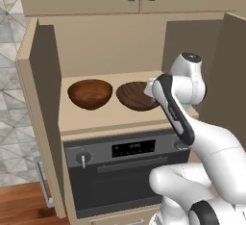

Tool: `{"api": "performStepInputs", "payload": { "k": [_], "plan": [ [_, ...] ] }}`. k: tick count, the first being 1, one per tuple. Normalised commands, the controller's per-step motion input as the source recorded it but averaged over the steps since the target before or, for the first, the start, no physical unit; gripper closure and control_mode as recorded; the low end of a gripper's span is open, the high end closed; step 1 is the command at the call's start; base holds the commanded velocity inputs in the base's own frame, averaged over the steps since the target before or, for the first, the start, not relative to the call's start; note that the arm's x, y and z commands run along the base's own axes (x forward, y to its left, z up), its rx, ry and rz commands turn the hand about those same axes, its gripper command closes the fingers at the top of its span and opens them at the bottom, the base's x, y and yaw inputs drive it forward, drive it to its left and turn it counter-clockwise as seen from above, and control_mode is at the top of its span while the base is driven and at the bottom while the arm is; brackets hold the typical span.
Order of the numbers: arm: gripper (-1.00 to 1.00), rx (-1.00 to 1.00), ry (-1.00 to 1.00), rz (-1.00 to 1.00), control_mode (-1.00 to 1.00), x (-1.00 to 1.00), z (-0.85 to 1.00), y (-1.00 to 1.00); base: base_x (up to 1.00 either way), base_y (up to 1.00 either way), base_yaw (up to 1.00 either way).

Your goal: Pick up the bowls from the cabinet and place each bowl in front of a stool on the dining counter.

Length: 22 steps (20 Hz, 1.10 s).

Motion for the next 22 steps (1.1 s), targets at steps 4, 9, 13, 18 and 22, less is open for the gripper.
{"api": "performStepInputs", "payload": {
  "k": [4,9,13,18,22],
  "plan": [
    [-1.0,0.41,0.0,-0.3,-1.0,0.06,0.04,-0.16,0.0,0.0,0.0],
    [-1.0,0.1,0.04,-0.24,-1.0,0.29,-0.04,-0.11,0.0,0.0,0.0],
    [-1.0,0.0,0.04,-0.19,-1.0,0.44,-0.12,0.0,0.0,0.0,0.0],
    [-1.0,0.0,0.1,-0.15,-1.0,0.47,-0.07,-0.06,0.0,0.0,0.0],
    [-1.0,0.0,0.06,-0.04,-1.0,0.12,-0.24,-0.25,0.0,0.0,0.0]
  ]
}}
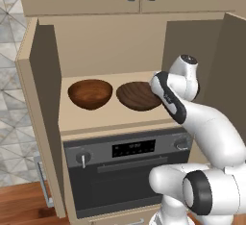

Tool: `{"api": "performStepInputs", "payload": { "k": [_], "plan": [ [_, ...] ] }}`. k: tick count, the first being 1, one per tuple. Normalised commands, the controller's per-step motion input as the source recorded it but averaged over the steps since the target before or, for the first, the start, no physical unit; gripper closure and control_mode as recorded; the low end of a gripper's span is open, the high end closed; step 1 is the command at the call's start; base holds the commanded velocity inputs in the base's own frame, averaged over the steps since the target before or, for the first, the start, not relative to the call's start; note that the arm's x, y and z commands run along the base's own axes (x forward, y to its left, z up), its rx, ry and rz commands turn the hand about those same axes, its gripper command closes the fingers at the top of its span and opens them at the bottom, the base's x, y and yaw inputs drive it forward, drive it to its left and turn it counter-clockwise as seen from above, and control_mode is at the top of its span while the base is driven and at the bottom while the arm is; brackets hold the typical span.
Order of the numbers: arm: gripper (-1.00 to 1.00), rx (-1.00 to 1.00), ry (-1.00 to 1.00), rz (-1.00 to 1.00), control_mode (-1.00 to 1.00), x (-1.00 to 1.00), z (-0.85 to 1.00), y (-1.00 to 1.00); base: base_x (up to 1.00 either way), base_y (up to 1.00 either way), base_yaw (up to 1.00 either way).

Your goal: Pick up the bowls from the cabinet and place each bowl in front of a stool on the dining counter.

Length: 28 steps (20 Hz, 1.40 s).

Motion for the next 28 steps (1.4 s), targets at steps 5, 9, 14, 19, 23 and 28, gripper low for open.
{"api": "performStepInputs", "payload": {
  "k": [5,9,14,19,23,28],
  "plan": [
    [-1.0,0.0,0.0,0.0,-1.0,0.03,-0.3,-0.17,0.0,0.0,0.0],
    [-1.0,0.0,0.0,0.0,-1.0,0.26,-0.2,0.0,0.0,0.0,0.0],
    [-1.0,0.0,0.0,0.0,-1.0,0.46,-0.08,0.0,0.0,0.0,0.0],
    [-1.0,0.0,0.0,0.0,-1.0,0.38,-0.01,0.0,0.0,0.0,0.0],
    [-1.0,0.0,0.0,0.0,-1.0,0.29,-0.07,0.0,0.0,0.0,0.0],
    [-1.0,0.0,0.0,0.0,-1.0,0.11,-0.08,0.0,0.0,0.0,0.0]
  ]
}}
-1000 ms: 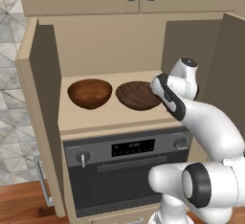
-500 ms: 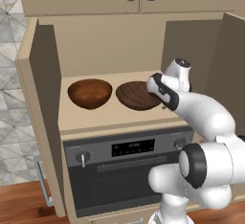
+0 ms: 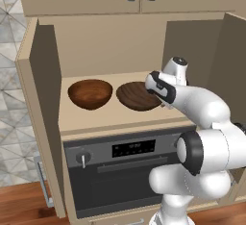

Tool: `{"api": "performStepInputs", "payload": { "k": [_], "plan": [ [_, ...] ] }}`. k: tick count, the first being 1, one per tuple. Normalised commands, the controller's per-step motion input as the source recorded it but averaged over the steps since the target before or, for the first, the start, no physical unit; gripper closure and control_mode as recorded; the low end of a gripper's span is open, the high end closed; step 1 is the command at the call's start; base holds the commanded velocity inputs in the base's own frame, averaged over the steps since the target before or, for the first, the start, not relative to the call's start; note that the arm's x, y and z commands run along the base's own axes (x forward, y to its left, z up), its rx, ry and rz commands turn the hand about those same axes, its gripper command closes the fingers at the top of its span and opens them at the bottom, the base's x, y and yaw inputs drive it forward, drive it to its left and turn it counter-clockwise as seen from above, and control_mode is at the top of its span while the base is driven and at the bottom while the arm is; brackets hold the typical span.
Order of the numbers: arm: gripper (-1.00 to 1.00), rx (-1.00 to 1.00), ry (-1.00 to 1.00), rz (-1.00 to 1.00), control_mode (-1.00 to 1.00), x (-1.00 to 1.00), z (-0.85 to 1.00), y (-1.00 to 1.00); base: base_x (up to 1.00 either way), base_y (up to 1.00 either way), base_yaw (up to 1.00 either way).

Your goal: Pick up the bowls from the cabinet and place each bowl in front of a stool on the dining counter.

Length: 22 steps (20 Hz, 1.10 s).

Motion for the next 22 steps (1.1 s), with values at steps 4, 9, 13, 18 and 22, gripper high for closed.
{"api": "performStepInputs", "payload": {
  "k": [4,9,13,18,22],
  "plan": [
    [-1.0,0.0,0.0,0.0,-1.0,0.0,-0.13,0.0,0.0,0.0,0.0],
    [-1.0,0.0,0.0,0.0,-1.0,-0.2,-0.23,0.0,0.0,0.0,0.0],
    [-1.0,0.0,0.0,0.0,-1.0,-0.17,-0.23,0.0,0.0,0.0,0.0],
    [1.0,0.0,0.0,0.0,-1.0,0.04,-0.13,0.0,0.0,0.0,0.0],
    [1.0,0.0,0.0,0.0,-1.0,0.14,-0.02,0.0,0.0,0.0,0.0]
  ]
}}
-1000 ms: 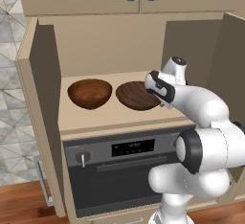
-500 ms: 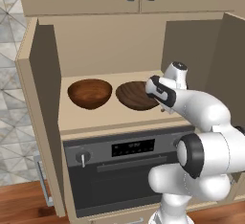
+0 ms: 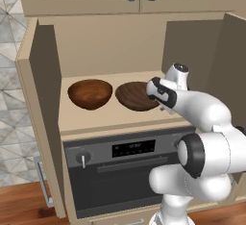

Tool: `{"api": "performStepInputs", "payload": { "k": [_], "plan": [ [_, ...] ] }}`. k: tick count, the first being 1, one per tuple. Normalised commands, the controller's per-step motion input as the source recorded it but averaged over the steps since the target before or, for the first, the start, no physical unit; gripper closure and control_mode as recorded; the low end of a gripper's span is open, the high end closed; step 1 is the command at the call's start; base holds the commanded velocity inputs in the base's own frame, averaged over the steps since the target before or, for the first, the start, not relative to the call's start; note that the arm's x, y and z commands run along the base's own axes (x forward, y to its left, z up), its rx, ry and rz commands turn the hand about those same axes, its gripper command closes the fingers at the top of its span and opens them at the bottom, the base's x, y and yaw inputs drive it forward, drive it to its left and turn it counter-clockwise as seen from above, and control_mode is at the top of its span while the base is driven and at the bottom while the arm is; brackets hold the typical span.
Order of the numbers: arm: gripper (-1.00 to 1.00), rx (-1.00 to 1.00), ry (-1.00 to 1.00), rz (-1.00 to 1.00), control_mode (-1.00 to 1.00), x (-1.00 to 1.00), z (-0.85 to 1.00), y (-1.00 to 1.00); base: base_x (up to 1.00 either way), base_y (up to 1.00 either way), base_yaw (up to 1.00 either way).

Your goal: Pick up the bowls from the cabinet and place each bowl in front of a stool on the dining counter.

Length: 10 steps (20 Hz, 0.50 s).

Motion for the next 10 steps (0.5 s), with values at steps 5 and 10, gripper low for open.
{"api": "performStepInputs", "payload": {
  "k": [5,10],
  "plan": [
    [1.0,0.0,0.0,0.0,-1.0,0.09,0.0,0.0,0.0,0.0,0.0],
    [1.0,0.03,-0.04,-0.06,-1.0,-0.01,0.0,0.07,0.0,0.0,0.0]
  ]
}}
